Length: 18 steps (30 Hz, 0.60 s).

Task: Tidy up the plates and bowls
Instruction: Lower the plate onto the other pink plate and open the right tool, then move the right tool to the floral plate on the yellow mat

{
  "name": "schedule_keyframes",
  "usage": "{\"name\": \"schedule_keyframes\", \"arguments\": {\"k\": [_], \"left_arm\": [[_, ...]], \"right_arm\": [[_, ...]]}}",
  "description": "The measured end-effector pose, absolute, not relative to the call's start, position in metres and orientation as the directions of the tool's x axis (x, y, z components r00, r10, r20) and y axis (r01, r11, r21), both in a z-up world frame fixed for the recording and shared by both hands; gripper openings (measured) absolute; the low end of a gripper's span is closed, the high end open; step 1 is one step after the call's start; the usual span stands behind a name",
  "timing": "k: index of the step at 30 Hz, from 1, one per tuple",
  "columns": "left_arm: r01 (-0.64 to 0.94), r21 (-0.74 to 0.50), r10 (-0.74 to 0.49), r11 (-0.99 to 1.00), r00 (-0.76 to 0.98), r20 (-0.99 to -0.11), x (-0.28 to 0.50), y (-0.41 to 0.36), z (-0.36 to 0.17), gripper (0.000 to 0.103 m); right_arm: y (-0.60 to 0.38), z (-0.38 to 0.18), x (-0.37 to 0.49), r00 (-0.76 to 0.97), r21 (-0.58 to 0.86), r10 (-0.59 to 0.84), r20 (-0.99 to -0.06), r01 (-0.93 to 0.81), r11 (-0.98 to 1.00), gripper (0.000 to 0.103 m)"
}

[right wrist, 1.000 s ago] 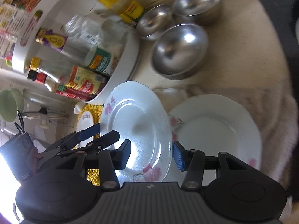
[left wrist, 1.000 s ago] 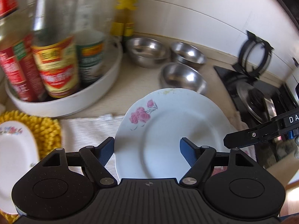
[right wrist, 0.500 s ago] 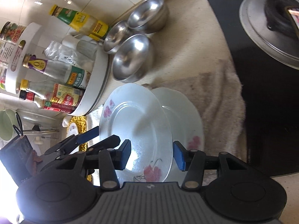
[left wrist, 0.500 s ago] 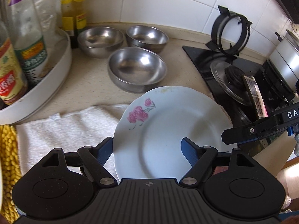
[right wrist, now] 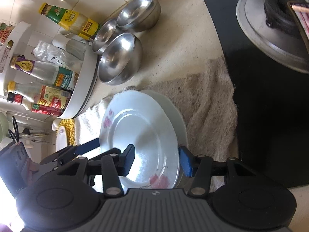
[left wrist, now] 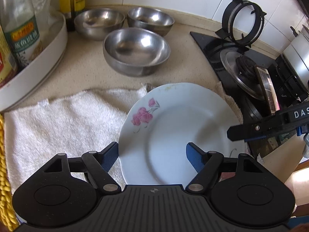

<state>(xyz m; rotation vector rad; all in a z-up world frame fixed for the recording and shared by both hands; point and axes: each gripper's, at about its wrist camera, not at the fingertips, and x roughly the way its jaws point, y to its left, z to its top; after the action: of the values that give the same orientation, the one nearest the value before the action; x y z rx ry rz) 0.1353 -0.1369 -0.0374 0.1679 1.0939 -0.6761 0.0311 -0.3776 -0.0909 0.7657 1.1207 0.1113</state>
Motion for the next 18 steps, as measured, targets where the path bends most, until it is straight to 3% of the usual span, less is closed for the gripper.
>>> {"name": "schedule_keyframes", "arguments": {"k": [3, 6, 11, 18], "left_arm": [[0.583, -0.216, -0.446, 0.783, 0.284, -0.849, 0.136, -0.136, -0.036, 0.076], [0.595, -0.2, -0.458, 0.779, 0.321, -0.829, 0.134, -0.136, -0.026, 0.083], [0.574, -0.208, -0.46, 0.792, 0.339, -0.82, 0.135, -0.123, -0.021, 0.084], [0.439, -0.22, -0.407, 0.871, 0.395, -0.823, 0.143, -0.066, -0.016, 0.088]], "right_arm": [[-0.379, -0.088, 0.033, 0.467, 0.595, 0.436, -0.77, 0.278, 0.754, 0.067], [-0.379, -0.084, 0.035, 0.484, 0.563, 0.395, -0.781, 0.272, 0.78, 0.068], [-0.385, -0.066, 0.034, 0.531, 0.531, 0.339, -0.777, 0.264, 0.805, 0.068], [-0.329, -0.049, 0.071, 0.499, 0.541, 0.427, -0.754, 0.104, 0.835, 0.079]]}}
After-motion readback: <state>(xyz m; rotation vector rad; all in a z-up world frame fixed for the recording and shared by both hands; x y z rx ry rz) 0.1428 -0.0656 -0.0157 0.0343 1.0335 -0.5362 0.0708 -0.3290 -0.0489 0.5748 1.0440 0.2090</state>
